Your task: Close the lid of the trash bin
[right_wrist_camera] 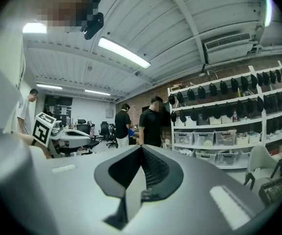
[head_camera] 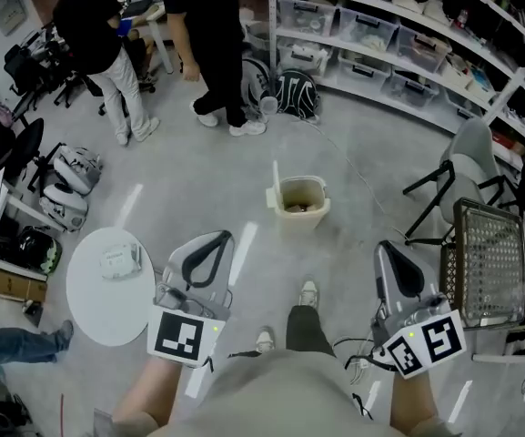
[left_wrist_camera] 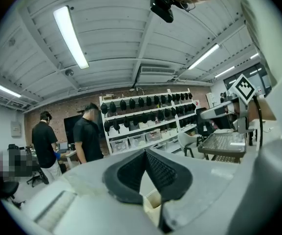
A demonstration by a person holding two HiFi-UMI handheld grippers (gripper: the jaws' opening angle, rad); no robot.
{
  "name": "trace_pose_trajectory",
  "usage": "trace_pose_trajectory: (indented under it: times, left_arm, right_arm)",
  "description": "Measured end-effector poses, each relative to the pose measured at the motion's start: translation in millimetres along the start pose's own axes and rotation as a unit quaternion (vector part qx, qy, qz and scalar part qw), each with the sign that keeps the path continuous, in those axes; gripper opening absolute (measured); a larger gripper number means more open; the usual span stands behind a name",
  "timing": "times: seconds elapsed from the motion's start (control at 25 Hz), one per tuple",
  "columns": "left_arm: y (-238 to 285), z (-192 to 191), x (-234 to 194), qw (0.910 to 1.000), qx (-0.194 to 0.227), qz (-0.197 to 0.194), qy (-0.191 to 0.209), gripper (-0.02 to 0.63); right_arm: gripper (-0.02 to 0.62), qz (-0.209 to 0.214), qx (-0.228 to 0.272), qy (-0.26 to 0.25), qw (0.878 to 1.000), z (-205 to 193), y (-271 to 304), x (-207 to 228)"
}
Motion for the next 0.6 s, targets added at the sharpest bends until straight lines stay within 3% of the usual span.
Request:
trace_pose_trajectory:
  times: [0.6]
  left_arm:
    - [173.1,15.8,-21.7,0.9964,-0.055,0.064,-0.004,0.003]
  right_arm:
    - [0.003,0.078,-0.026,0.024,0.996,-2.5,144.2,155.2]
Point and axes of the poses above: the fingertips, and each gripper's own axes: y forward along the fingers, x to its right, z out of its top, the point moved 7 cm from there along -y, backward along the fingers, and after that the axes turned 2 degrees about y, right-handed, at the moved point
